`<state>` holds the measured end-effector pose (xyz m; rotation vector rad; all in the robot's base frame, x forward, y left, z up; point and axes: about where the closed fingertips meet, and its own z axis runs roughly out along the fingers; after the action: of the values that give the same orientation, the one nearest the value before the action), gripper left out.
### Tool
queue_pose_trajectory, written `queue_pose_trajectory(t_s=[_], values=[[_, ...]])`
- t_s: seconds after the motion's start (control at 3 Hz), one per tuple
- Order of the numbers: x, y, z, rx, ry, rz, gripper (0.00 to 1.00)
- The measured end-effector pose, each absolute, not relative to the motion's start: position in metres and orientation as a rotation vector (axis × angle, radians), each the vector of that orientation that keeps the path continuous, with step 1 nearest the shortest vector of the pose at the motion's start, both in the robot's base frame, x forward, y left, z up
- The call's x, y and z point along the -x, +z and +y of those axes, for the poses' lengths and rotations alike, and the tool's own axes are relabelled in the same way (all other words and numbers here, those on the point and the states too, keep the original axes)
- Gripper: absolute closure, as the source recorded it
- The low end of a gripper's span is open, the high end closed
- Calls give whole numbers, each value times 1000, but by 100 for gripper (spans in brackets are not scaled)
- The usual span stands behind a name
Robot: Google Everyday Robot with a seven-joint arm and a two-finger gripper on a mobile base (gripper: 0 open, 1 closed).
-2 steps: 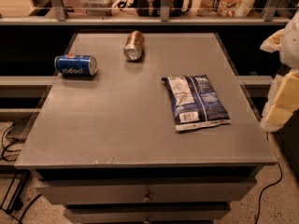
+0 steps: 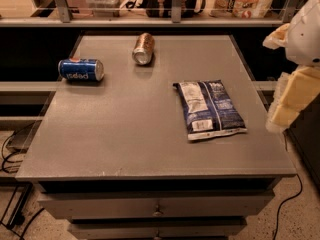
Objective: Place pepsi can upright
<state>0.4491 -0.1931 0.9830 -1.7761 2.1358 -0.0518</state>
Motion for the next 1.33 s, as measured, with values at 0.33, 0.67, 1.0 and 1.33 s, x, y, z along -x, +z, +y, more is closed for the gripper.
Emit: queue_pose_trajectory(t_s=[0.33, 0.67, 1.0, 1.33], values=[[-465, 988, -159, 1855, -9, 2022, 0], [-493, 995, -121, 1881, 89, 1920, 0], [-493, 995, -121, 1881, 89, 1919, 0], [-500, 986, -105, 1901, 114, 1910, 0]])
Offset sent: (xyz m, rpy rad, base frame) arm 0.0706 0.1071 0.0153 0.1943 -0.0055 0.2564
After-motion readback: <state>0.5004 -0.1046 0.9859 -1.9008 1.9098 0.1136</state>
